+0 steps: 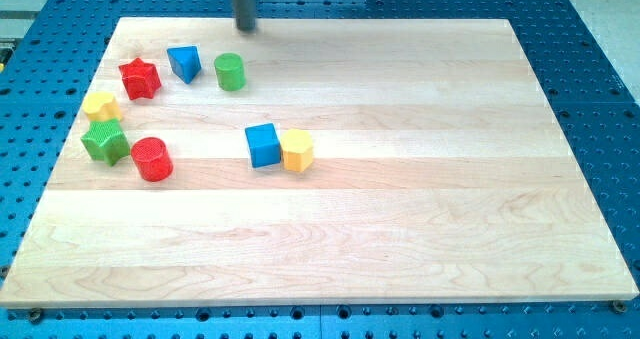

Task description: Slide the yellow heart to the bottom left side of the blue triangle

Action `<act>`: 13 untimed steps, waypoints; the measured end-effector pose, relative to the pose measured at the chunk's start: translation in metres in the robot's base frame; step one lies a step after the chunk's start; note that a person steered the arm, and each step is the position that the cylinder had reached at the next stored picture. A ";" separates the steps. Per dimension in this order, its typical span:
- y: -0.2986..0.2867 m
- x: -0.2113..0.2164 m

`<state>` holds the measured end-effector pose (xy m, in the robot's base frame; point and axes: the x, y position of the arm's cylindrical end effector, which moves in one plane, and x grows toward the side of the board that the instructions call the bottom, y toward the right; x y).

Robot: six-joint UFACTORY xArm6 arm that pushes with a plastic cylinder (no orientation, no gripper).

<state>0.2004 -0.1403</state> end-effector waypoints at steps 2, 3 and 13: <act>-0.142 0.095; -0.165 0.122; 0.000 0.188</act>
